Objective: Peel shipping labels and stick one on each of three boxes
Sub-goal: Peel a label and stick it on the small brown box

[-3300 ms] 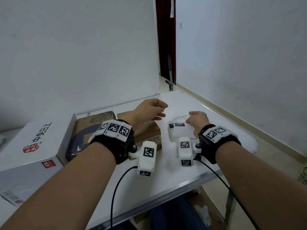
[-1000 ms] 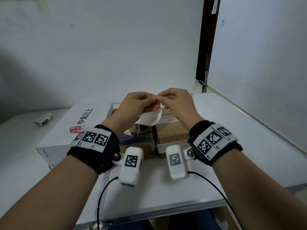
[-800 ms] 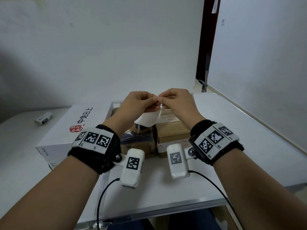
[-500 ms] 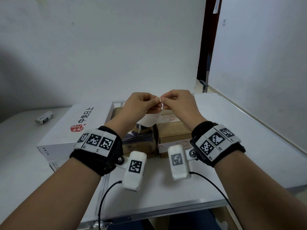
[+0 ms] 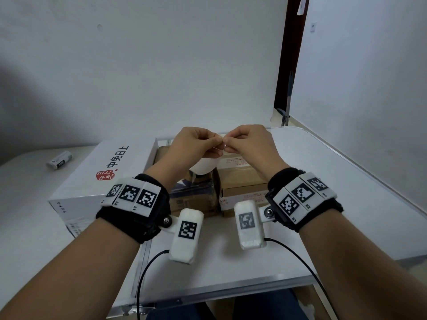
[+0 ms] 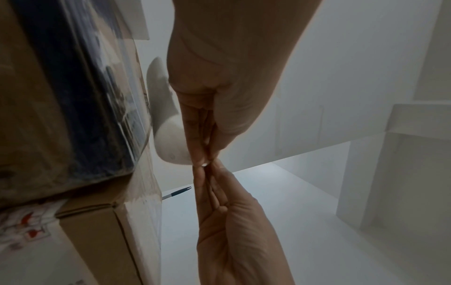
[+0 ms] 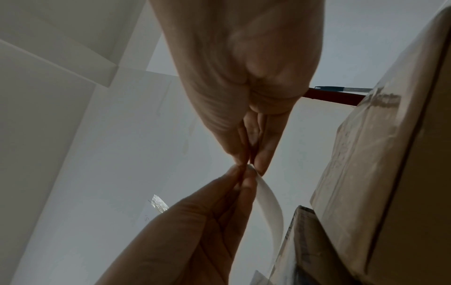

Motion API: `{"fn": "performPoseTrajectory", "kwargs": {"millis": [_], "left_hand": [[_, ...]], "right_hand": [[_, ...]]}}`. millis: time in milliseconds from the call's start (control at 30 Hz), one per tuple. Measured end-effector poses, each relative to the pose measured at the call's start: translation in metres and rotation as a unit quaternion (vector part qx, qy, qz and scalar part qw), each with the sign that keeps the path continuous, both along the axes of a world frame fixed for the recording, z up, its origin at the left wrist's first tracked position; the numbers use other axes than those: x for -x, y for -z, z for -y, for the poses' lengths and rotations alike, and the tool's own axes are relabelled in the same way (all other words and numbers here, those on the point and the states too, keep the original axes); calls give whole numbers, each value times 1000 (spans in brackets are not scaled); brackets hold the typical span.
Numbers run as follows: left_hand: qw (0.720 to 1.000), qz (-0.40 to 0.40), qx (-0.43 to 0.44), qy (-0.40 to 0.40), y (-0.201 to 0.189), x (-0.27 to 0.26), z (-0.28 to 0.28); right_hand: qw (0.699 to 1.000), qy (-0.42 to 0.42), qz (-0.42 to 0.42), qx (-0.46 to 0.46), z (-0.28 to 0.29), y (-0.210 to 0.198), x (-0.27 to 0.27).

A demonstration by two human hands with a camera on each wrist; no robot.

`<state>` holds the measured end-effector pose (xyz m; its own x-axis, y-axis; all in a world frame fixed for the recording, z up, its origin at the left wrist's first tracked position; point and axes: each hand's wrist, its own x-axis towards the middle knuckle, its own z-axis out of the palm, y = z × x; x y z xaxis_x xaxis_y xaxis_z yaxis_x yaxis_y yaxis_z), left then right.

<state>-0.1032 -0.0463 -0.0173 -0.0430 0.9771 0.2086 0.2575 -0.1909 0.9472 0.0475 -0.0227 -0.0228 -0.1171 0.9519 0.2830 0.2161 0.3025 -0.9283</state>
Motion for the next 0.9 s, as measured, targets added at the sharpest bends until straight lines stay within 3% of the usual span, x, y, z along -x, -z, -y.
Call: {"fn": "performPoseTrajectory", "kwargs": {"millis": [433,900], "left_hand": [[999,-45,-1,13,0,0,-6],[999,-37,-17,-7,9,-4,-4]], "right_hand": [[997,8,72,-40,-1,-2,2],[1000,-3,-20,23,-3,10,1]]}}
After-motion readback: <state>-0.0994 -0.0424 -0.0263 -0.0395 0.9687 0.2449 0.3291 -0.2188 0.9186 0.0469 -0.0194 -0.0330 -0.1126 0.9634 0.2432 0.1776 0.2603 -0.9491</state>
